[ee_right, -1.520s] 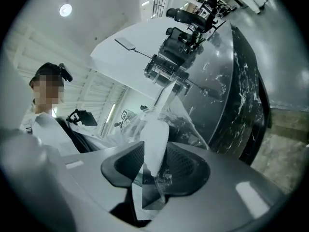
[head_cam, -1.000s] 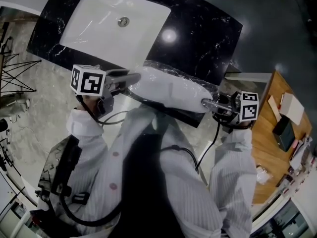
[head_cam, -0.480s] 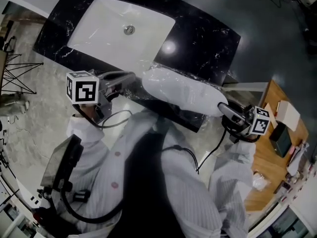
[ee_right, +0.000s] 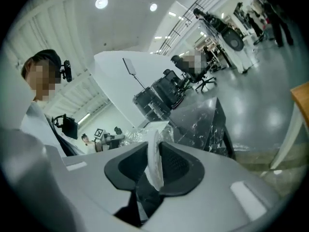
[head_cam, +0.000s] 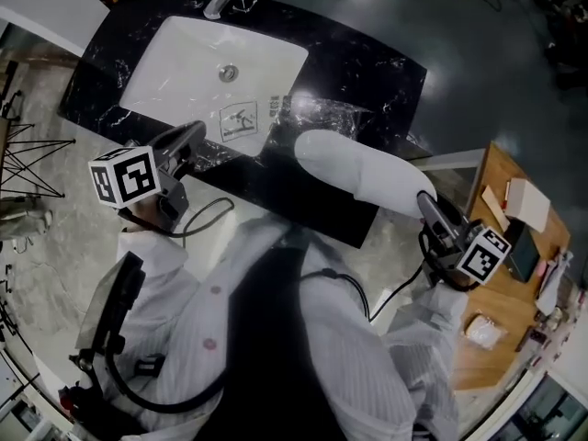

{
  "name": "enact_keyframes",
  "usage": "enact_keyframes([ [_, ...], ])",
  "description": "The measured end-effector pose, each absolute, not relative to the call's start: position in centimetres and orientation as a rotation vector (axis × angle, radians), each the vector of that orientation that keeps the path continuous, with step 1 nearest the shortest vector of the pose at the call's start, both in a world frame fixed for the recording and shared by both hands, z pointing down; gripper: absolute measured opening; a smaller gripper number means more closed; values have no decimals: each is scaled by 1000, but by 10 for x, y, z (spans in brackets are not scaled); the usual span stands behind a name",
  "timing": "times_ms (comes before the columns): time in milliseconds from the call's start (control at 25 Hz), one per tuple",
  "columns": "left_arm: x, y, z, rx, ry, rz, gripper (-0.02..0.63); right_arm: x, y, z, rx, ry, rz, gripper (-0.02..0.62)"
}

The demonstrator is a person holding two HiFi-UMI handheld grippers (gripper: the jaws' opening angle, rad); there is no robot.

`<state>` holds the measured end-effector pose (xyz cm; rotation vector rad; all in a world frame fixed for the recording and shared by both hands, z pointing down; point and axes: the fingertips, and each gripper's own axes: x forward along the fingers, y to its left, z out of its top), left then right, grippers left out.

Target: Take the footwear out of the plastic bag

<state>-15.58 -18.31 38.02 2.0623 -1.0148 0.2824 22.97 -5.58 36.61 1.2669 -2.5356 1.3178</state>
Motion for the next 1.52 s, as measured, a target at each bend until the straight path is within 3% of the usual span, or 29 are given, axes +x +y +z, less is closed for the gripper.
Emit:
enact_keyframes([
  [480,-146,-203,332,2166,-1336,223,3,184,-104,293,1716,-2422,607,74],
  [1520,-148,-201,323,2176,-1403,236,3,196,-108,272,1825,-2332,410,72],
])
